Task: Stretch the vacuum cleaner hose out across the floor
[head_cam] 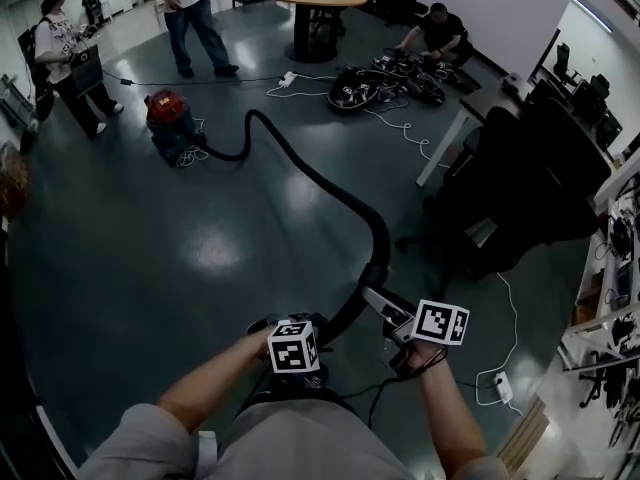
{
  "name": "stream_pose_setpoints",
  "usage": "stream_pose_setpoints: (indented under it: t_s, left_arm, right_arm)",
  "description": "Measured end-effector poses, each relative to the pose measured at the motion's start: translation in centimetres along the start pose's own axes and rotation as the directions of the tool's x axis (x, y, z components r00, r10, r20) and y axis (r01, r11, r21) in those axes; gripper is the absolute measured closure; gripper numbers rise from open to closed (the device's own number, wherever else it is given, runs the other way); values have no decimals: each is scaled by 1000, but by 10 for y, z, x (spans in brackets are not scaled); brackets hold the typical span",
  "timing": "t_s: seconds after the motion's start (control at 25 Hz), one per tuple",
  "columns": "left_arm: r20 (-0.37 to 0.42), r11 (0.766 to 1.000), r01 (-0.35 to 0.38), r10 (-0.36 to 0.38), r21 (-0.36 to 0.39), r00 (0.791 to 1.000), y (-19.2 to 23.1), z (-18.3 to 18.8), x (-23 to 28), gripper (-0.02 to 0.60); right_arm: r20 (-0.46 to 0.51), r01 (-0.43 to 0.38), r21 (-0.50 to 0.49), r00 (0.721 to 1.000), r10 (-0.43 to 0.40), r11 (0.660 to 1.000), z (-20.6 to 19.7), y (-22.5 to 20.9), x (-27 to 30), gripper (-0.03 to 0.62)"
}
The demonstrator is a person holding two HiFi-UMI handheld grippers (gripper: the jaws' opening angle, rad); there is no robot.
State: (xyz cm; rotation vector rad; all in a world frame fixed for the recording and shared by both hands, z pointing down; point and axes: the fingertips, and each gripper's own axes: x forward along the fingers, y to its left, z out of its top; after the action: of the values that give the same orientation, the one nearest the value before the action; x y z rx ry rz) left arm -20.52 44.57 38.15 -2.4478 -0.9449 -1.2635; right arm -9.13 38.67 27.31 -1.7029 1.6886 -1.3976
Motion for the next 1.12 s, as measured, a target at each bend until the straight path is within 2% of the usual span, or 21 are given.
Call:
stream_pose_setpoints:
  t_s: [0.08,0.16,0.24,0.28,0.36,0.44,0.48,0.52,0.6,0.64,0.68,0.72,0.8,0.88,0.96,1.04,1.12]
  left_arm:
    - [-14,1000,-6,6,8,1000,-9,-20,-8,400]
    - [-23,1000,-12,12,14,1000,-14,-37,-17,400]
    - [-40,1000,-15,15,16,999,-15,-50,-27,402]
    - [-51,1000,-15,16,13,999,-17,-56,-32,400]
    - [-68,1000,-13,13,-3,998,-23,-62,-38,401]
    - [-80,999,-16,14,-30,997,-27,-65,-44,402]
    - [-87,999,-21,17,-44,996,-28,-66,-47,402]
    - [-97,998,-25,19,-59,995,-28,-66,-49,402]
    - [-120,996,-31,20,-89,993,-28,-66,-50,402]
    - [-133,994,-36,21,-106,991,-28,-66,-49,402]
    - [-146,992,-41,23,-121,989,-27,-66,-48,402]
    - [-158,990,-46,25,-135,987,-28,-66,-47,402]
    - [-176,986,-55,26,-158,984,-35,-65,-47,402]
    - [-185,984,-63,32,-169,982,-46,-64,-46,405]
    - [-191,983,-77,44,-168,981,-59,-61,-47,407]
    - [-196,980,-93,59,-173,979,-75,-57,-50,407]
    - [-201,974,-106,65,-200,977,-94,-54,-50,408]
  right_arm:
    - [-7,40,-100,999,-41,994,2,-4,-12,310]
    - [-56,66,-274,995,-84,959,8,-8,-15,310]
    - [-126,48,-460,985,-118,887,18,-8,-7,310]
    - [-166,22,-544,977,-133,839,22,-5,-2,310]
    - [-255,-59,-690,953,-166,721,25,-1,10,310]
    - [-338,-166,-802,918,-207,574,26,0,24,310]
    - [-367,-220,-846,901,-231,485,27,1,32,310]
    - [-385,-273,-882,887,-255,383,28,2,39,310]
    - [-405,-381,-914,868,-289,138,31,3,53,310]
    - [-421,-436,-900,857,-297,16,32,3,60,310]
    - [-448,-493,-866,841,-304,-89,31,1,66,310]
    - [-481,-548,-818,819,-314,-177,29,1,73,310]
    - [-543,-643,-699,763,-352,-314,17,-4,88,310]
    - [-570,-696,-591,718,-399,-407,3,-14,106,310]
    - [-567,-712,-526,701,-433,-465,-9,-23,123,310]
    - [-562,-718,-486,693,-451,-498,-20,-30,130,310]
    - [-564,-738,-455,672,-480,-498,-36,-36,123,333]
